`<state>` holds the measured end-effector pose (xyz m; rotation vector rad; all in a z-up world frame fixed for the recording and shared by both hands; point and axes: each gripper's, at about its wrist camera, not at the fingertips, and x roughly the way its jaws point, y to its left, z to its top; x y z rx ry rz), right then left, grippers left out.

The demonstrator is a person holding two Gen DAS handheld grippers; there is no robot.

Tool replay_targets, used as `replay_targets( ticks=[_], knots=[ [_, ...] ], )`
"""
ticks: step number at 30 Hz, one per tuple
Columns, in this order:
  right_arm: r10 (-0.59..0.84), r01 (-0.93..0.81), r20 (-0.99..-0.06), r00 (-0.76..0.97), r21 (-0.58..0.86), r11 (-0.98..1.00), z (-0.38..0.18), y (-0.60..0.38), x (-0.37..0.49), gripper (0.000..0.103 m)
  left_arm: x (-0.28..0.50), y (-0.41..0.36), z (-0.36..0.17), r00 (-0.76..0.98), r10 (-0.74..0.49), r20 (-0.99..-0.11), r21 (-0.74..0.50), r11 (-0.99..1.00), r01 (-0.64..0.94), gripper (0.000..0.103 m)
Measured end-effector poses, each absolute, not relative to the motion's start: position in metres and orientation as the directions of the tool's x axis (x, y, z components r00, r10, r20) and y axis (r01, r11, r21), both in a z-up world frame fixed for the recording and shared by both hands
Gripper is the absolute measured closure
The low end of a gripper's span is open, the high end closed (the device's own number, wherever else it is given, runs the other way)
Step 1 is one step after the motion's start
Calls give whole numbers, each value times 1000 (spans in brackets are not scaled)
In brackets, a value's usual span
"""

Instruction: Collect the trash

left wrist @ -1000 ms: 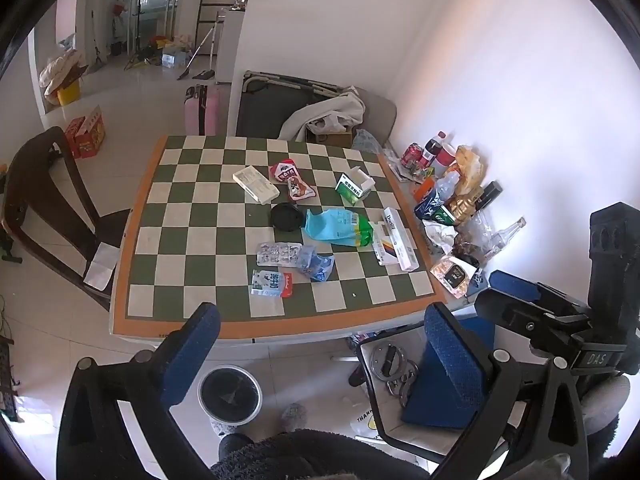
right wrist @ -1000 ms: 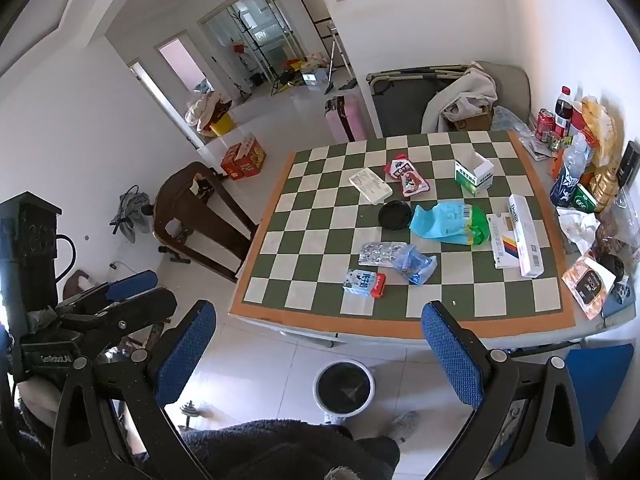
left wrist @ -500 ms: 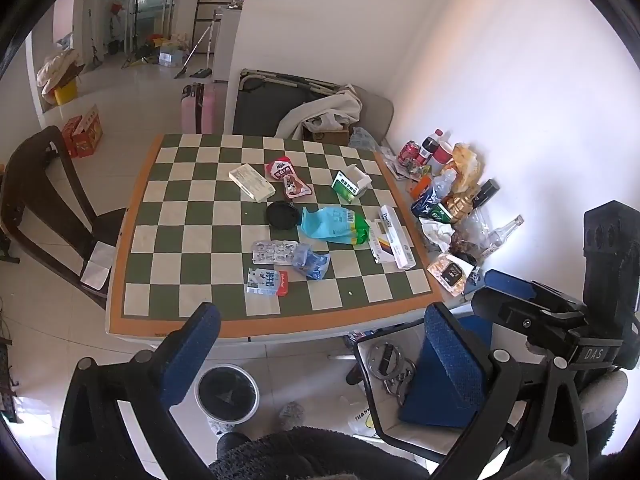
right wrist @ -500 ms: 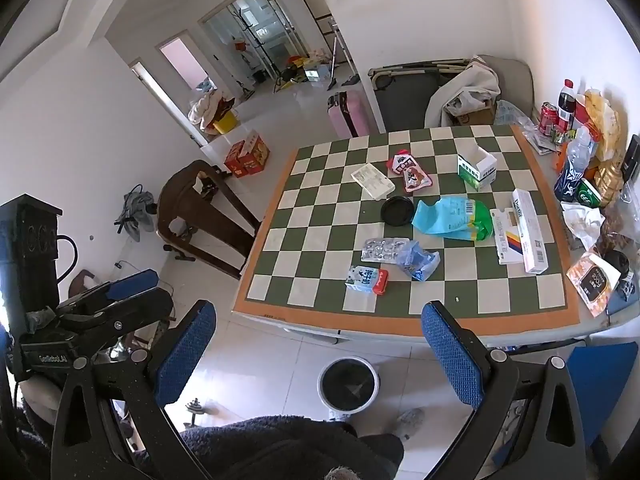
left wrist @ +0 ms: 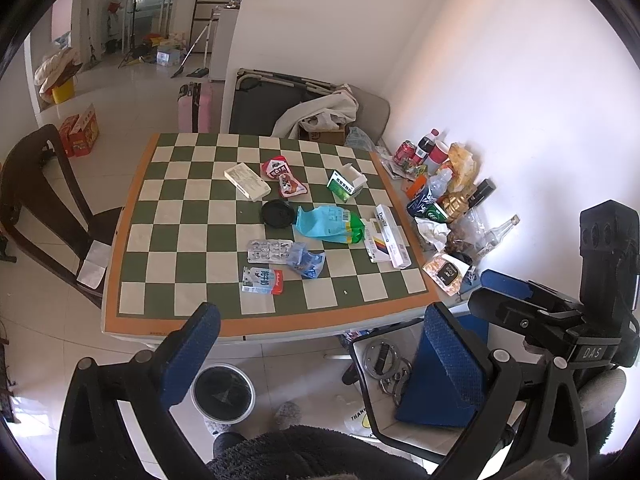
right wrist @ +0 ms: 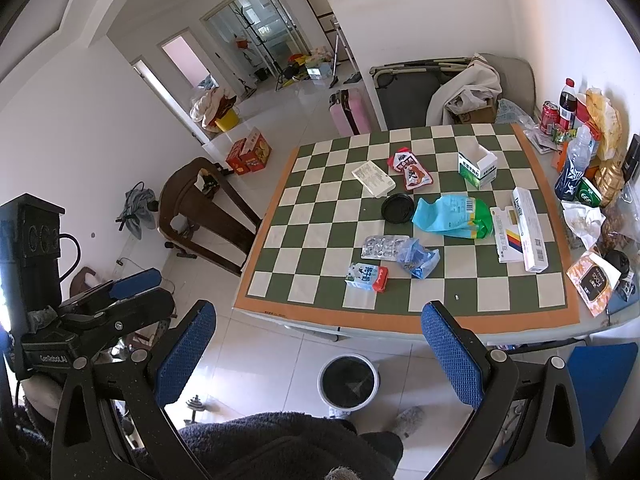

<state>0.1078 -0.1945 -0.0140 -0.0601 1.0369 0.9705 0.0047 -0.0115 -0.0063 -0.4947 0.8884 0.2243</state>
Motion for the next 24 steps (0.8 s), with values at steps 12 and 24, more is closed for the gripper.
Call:
replay_targets(
  ticks=[12, 24],
  knots=[
    [651, -701, -745, 147, 386, 600, -18, -195, 108, 0, 3, -9, -5, 618, -20, -786, -321, 867, -380, 0],
    [649, -704, -748, 141, 385, 597, -24, -196, 101, 0, 1, -8, -5, 620, -21, -784, -325, 866, -380, 0]
  ],
)
